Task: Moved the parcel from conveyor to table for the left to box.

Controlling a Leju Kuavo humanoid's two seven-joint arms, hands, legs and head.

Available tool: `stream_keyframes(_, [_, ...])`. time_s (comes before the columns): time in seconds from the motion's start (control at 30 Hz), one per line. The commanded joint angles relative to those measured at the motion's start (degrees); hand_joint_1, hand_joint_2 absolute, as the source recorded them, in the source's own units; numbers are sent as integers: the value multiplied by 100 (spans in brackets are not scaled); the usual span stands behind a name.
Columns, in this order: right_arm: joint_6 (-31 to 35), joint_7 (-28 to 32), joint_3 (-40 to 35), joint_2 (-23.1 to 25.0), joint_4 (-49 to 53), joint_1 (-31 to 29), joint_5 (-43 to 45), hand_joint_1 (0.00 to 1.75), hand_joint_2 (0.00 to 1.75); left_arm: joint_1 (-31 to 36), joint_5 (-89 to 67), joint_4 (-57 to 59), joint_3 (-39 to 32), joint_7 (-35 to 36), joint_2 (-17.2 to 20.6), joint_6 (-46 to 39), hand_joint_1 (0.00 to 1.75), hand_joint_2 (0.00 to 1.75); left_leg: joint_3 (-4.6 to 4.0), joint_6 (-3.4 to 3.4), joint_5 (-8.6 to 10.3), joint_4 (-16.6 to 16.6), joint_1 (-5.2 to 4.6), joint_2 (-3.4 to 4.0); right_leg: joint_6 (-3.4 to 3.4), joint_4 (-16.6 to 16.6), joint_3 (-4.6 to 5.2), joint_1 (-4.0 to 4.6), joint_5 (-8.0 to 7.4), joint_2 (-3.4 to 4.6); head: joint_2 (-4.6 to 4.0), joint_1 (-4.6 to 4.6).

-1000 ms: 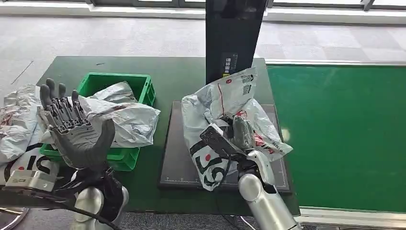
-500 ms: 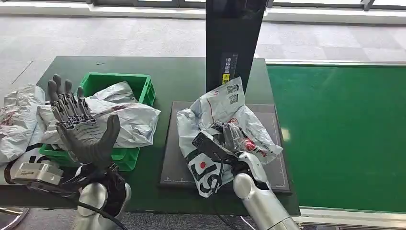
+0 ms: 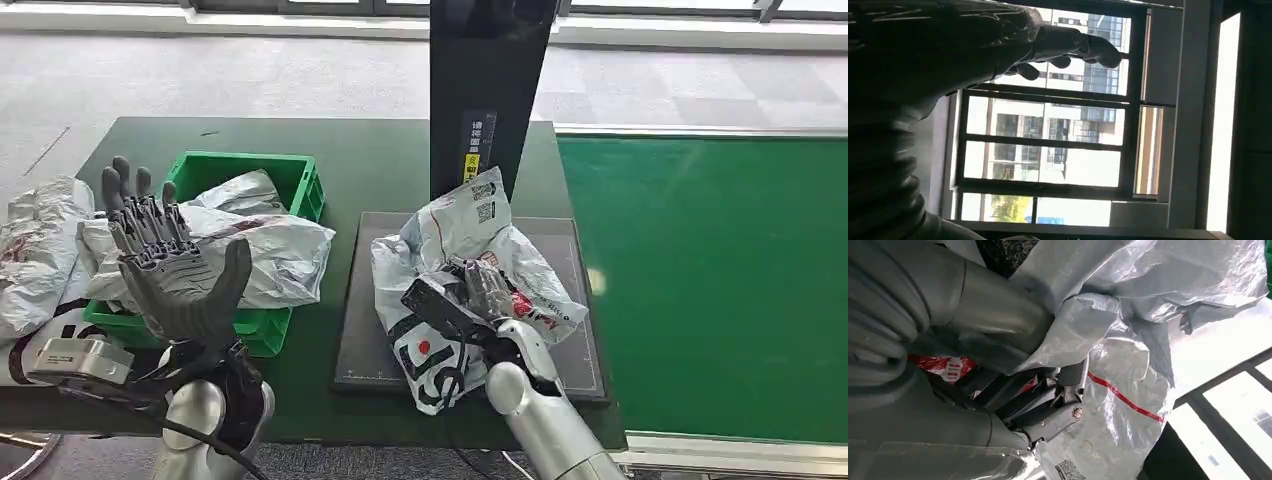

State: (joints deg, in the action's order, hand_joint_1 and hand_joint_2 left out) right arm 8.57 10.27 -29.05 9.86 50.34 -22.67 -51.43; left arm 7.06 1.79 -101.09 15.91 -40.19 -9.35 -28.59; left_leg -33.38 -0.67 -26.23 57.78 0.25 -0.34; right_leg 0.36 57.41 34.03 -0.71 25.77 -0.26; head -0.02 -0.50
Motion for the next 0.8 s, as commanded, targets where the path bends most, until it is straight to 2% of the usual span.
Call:
stream_keyframes(0.03, [-20, 9, -308, -63, -449, -301, 19, 175, 175, 186, 43, 262, 183, 19, 213, -16, 0, 175, 9, 0, 1, -7, 1, 3, -2, -6, -8, 1, -2, 2, 0, 0])
stream_keyframes(0.37, [0, 118, -481, -22, -695, -420, 48, 175, 175, 234, 25, 282, 201, 19, 224, -94, 0, 175, 5, 0, 1, -3, -1, 3, -1, -3, -4, 0, -1, 2, 0, 0])
stream_keyframes(0.4, [40, 133, -479, -14, -704, -429, 63, 59, 175, 229, 15, 271, 196, 19, 229, -121, 0, 175, 9, 0, 2, -7, 2, 3, -3, -8, -10, 2, -3, 3, 0, 0])
stream_keyframes(0.43, [66, 148, -504, -13, -717, -459, 55, 14, 175, 218, 18, 252, 196, 19, 247, -133, 0, 175, 7, 0, 2, -6, 0, 3, -2, -6, -7, 0, -2, 3, 0, 0])
stream_keyframes(0.47, [110, 180, -515, -15, -711, -468, 59, 0, 175, 215, 15, 236, 194, 19, 260, -150, 0, 175, 6, 0, 0, -3, 1, 5, -2, -3, -4, 1, -2, 5, 0, 0])
stream_keyframes(0.6, [266, 565, -597, -60, -524, -471, 128, 0, 175, 214, 18, 223, 207, 19, 301, -184, 0, 175, 8, 0, 1, -5, 3, 7, -3, -6, -7, 3, -3, 6, 0, 0])
stream_keyframes(0.63, [137, 1121, -414, -59, -242, -362, 657, 0, 175, 209, 20, 234, 206, 19, 294, -180, 0, 175, 13, 0, 3, -11, 4, 9, -4, -13, -12, 5, -6, 8, 0, 0])
stream_keyframes(0.67, [135, 1332, -396, -104, -19, -294, 807, 0, 175, 211, 33, 226, 202, 19, 285, -172, 0, 175, 4, 0, 1, -3, 0, 1, -1, -2, -4, 1, 0, 1, 0, 0])
stream_keyframes(0.8, [211, 1733, -260, -234, 916, -54, 1291, 0, 175, 251, -21, 300, 225, 19, 249, -196, 0, 175, 2, 1, 1, -2, 2, -8, -2, -4, -6, 3, 2, -9, 0, 0])
